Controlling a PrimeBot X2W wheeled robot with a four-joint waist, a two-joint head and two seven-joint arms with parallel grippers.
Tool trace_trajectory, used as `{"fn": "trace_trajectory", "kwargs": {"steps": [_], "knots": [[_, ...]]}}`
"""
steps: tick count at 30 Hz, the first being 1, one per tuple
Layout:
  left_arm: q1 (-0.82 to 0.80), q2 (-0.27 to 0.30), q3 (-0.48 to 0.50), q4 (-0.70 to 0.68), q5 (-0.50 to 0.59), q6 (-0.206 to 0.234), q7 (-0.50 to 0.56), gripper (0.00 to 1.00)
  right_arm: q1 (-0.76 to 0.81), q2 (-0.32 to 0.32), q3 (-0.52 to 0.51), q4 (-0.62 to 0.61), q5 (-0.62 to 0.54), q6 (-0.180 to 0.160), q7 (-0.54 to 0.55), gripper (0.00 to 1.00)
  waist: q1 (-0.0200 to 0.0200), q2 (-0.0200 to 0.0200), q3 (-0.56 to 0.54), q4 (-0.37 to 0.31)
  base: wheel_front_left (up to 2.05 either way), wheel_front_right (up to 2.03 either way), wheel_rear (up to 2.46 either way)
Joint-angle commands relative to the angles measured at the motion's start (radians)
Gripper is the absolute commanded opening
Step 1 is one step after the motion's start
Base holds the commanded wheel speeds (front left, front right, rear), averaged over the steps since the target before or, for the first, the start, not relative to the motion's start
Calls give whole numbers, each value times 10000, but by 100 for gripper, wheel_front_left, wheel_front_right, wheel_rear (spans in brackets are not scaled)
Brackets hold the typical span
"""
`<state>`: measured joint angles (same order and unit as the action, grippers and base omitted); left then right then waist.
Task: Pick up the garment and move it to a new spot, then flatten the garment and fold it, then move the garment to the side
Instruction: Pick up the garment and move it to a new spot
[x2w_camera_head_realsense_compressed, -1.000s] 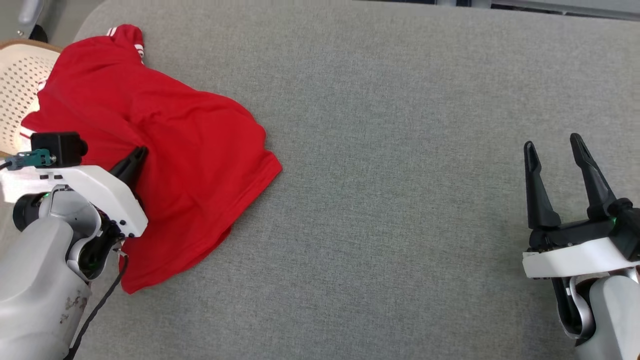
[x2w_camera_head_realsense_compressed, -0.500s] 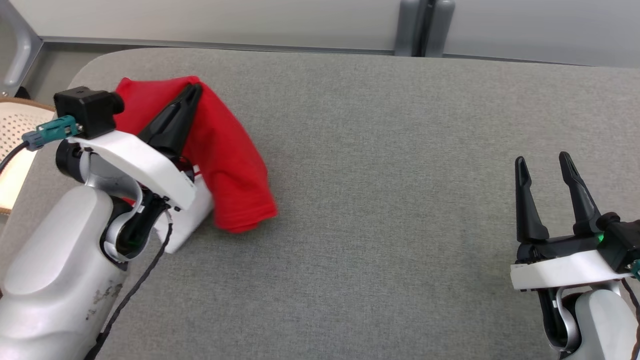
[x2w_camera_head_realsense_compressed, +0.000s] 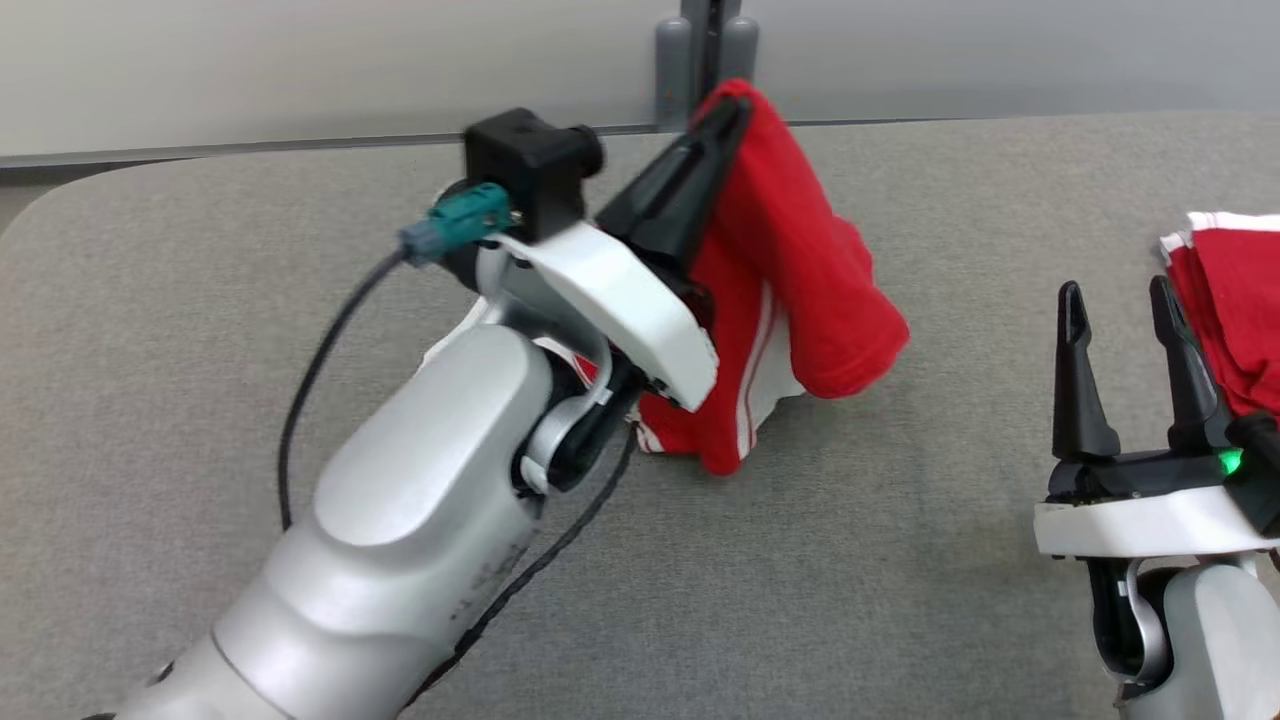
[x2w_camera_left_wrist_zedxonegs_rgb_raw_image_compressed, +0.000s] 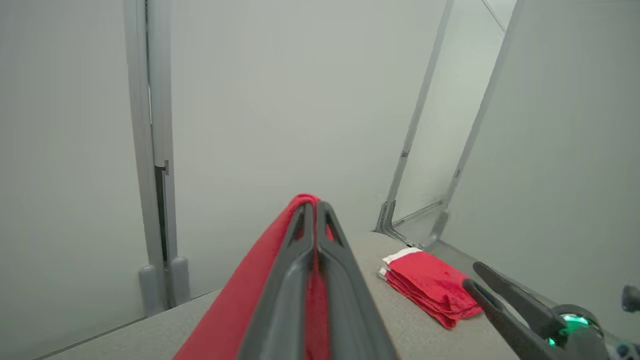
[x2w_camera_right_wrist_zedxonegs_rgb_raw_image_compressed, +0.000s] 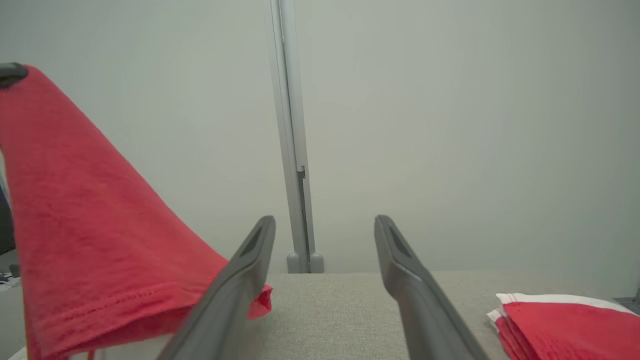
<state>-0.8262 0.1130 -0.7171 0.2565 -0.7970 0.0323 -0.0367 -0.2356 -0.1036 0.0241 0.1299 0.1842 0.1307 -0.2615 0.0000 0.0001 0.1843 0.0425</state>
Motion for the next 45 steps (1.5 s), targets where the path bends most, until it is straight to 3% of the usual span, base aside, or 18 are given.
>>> {"fn": "trace_trajectory", "kwargs": {"steps": [1,4,5,6,10,13,19,24,29,33,40,45], "knots": [[-359,-121,-227,265,305,66,-195,0,-152,34,-43,-84,-18,1,-52,100,0,-1,181,-416,0,0,0],[-424,-454,-810,915,338,-30,-403,0,-219,93,-146,-136,-5,1,-52,100,0,-1,351,-722,0,0,0],[-483,-502,-1075,1202,403,-72,-425,37,-247,113,-150,-134,18,1,-52,100,0,-1,407,-813,0,0,0],[-509,-541,-1337,1480,399,-161,-423,100,-277,136,-129,-121,19,1,-52,100,0,-1,465,-900,0,0,0],[-518,-596,-2201,2450,259,-384,-584,100,-328,228,0,-59,9,1,-52,100,0,-1,669,-1124,0,0,0],[-590,-584,-2476,2984,131,-254,-977,100,-298,267,-44,-52,12,1,-52,100,0,-1,770,-1066,0,0,0],[-593,-559,-2037,4032,-175,-193,-1918,100,-130,160,-162,-44,-51,1,-52,100,0,-1,615,-534,0,0,0],[-283,89,-1276,4199,121,-69,-2273,100,85,-38,-154,-51,-46,1,-52,100,0,-1,302,110,0,0,0],[843,849,303,2917,997,32,-2287,100,326,-138,13,45,-44,1,-52,100,0,-1,-40,615,0,0,0],[1840,1126,1258,2126,1512,7,-2291,100,458,-173,89,115,-22,1,-52,100,0,-1,-263,799,0,0,0],[4338,696,3124,764,2412,-274,-2294,100,882,-95,383,228,96,1,-53,100,0,-1,-557,1039,0,0,0],[5552,119,4053,323,3132,-774,-2295,100,1051,-119,543,290,119,1,-53,100,0,-1,-616,1132,0,0,0]]}}
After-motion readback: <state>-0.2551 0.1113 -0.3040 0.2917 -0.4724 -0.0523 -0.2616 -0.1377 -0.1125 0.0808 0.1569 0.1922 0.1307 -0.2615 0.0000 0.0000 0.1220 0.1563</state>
